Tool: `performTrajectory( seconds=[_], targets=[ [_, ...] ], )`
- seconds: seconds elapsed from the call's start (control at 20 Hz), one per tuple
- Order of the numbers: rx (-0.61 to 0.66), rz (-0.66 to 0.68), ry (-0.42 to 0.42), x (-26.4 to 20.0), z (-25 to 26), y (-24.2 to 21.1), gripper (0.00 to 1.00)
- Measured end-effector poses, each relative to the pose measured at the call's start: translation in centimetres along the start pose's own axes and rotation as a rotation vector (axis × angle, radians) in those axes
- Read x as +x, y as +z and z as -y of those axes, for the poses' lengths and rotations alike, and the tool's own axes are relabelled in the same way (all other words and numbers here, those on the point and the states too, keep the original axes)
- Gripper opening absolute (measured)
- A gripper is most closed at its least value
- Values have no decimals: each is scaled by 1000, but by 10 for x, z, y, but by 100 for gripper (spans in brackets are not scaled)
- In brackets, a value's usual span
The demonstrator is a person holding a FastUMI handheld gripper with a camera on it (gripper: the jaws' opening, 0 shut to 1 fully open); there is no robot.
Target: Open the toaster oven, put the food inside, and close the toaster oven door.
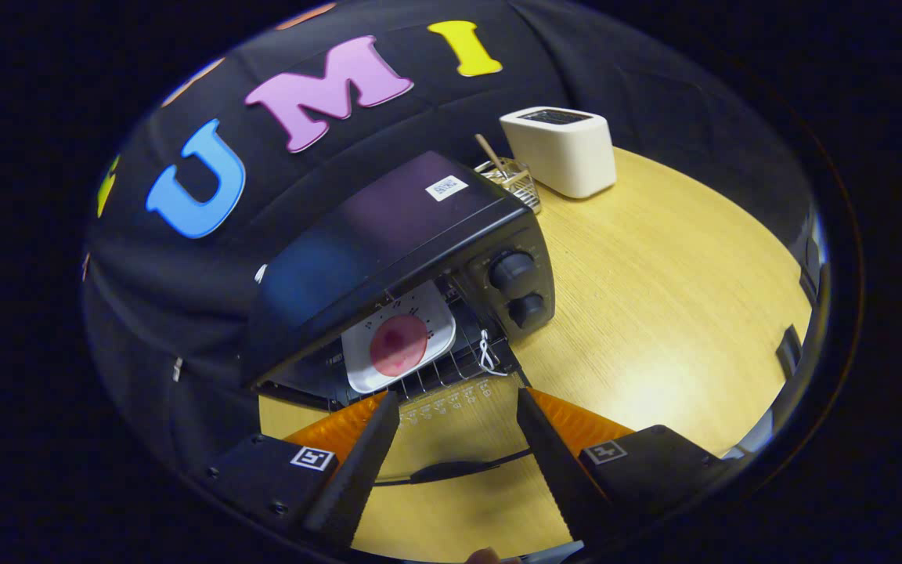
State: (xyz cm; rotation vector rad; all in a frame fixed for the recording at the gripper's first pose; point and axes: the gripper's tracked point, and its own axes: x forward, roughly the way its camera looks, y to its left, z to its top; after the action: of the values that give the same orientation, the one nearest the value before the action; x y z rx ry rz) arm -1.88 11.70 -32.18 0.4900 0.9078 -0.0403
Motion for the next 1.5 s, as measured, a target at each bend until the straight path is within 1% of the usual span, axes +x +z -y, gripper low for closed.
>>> performTrajectory(
  seconds=[0.1,0.25,0.4,0.5,0.7,0.85,0.95,1.1,1.25,1.5],
  targets=[
    [-125,-15,14,-8,-1,-8,99],
    [-291,-85,47,-23,-5,-34,99],
    [-360,-178,98,-32,-15,-69,99],
    [-384,-237,103,-36,-18,-90,99],
    [-425,-363,76,-36,-12,-133,99],
    [-474,-418,40,-24,-3,-159,99],
    [-484,-448,18,-12,1,-175,99],
    [-505,-442,-32,8,8,-184,99],
    [-452,-430,-66,26,4,-186,100],
    [-409,-380,-121,53,-1,-176,99]
  ],
)
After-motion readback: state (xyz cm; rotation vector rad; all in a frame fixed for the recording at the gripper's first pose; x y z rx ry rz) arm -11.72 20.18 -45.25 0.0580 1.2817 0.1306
